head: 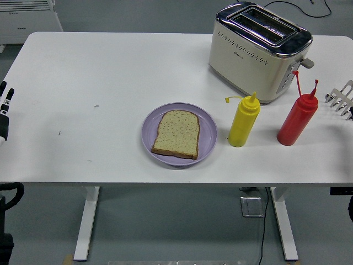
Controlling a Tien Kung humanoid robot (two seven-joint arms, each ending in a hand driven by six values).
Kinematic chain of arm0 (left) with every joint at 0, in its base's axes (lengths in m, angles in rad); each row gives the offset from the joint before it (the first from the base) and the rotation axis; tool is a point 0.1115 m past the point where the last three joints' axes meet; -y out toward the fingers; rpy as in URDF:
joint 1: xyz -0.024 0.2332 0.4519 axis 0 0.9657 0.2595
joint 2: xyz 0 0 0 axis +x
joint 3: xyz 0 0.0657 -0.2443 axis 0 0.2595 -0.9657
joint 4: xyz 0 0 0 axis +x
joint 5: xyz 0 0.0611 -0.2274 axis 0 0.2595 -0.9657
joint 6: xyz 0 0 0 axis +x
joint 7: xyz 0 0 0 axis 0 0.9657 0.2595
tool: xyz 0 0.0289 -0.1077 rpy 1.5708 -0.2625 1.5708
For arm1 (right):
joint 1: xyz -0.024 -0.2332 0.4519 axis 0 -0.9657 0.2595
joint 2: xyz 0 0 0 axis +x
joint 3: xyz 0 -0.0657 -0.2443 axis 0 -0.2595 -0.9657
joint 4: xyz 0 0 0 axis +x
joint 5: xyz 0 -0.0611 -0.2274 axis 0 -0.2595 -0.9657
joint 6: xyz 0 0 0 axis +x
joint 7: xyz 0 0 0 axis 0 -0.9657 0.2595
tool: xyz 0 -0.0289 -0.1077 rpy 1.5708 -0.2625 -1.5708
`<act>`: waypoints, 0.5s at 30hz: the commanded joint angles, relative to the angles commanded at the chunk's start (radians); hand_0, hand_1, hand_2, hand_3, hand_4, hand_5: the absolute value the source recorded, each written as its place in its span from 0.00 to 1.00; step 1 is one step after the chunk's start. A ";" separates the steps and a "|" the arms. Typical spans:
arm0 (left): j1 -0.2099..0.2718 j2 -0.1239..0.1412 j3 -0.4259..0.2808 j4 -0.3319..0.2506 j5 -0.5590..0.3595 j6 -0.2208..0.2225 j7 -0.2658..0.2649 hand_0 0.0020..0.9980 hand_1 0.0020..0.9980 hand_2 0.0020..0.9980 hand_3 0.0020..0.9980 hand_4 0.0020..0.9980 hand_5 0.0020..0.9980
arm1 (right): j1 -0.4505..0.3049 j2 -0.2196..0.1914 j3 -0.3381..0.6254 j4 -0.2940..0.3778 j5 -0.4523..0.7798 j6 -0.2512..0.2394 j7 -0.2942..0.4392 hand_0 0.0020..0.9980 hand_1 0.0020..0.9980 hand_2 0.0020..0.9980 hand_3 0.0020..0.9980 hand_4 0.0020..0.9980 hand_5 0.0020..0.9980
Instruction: Pick up the cup,pour liquid into bread,place the cup on the desk
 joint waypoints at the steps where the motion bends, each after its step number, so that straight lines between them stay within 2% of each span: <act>1: 0.000 0.000 0.000 0.000 0.000 0.000 0.000 0.84 0.84 0.86 0.74 0.67 1.00 | 0.000 0.000 0.000 -0.001 0.000 0.000 0.000 0.78 0.72 0.75 0.78 0.62 0.66; 15: -0.002 -0.001 -0.003 0.000 0.001 -0.001 0.000 0.84 0.84 0.86 0.74 0.67 1.00 | 0.008 0.005 -0.009 -0.009 0.000 0.001 -0.006 0.78 0.72 0.75 0.78 0.62 0.65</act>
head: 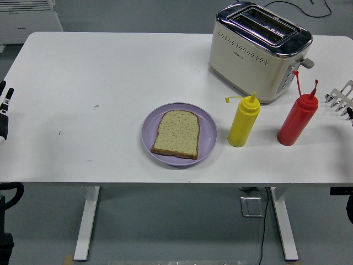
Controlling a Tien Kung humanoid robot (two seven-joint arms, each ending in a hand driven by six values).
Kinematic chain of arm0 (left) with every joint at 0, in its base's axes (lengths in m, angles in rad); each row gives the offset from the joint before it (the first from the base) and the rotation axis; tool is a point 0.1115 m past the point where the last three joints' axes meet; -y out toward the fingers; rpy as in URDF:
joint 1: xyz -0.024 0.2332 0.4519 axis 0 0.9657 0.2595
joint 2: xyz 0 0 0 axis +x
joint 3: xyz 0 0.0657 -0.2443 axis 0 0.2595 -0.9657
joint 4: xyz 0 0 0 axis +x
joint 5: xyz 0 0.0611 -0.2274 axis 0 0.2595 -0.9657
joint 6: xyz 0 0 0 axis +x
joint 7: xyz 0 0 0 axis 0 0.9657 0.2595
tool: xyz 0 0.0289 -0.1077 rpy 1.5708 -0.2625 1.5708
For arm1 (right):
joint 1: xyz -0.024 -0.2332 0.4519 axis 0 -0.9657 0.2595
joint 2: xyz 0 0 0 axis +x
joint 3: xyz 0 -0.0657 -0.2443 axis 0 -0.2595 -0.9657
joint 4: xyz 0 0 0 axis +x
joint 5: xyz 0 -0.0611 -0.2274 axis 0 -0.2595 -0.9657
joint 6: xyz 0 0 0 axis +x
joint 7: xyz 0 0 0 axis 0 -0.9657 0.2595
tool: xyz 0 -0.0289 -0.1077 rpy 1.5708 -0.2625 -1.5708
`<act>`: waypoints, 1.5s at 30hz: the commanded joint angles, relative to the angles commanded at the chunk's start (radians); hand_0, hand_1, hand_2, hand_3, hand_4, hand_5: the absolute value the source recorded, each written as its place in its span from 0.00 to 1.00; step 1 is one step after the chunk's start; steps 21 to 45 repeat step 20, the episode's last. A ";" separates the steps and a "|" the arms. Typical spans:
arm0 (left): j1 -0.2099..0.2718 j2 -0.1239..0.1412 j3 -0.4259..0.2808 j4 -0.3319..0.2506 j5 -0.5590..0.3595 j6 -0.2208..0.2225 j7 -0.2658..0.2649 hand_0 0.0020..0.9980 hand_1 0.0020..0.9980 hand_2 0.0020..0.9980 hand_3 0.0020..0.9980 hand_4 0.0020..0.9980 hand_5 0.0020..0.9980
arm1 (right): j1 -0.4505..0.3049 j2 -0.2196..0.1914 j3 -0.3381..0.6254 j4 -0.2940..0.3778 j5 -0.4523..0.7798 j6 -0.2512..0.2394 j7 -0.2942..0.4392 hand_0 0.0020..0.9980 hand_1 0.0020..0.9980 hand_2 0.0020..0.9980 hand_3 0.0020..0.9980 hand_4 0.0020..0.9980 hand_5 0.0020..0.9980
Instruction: Pick up the cup,pour liquid into bread,place the cup on the desk
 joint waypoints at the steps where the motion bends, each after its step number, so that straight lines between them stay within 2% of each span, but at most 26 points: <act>1: 0.000 0.000 -0.001 0.000 0.000 0.000 0.000 0.84 0.84 0.86 0.74 0.67 1.00 | 0.000 0.000 0.001 -0.001 0.000 0.000 -0.001 0.78 0.72 0.75 0.78 0.62 0.65; 45: -0.002 -0.001 -0.001 0.000 0.000 0.000 -0.001 0.84 0.84 0.86 0.75 0.67 1.00 | 0.003 0.001 0.005 -0.005 0.005 0.001 -0.005 0.78 0.72 0.75 0.78 0.61 0.64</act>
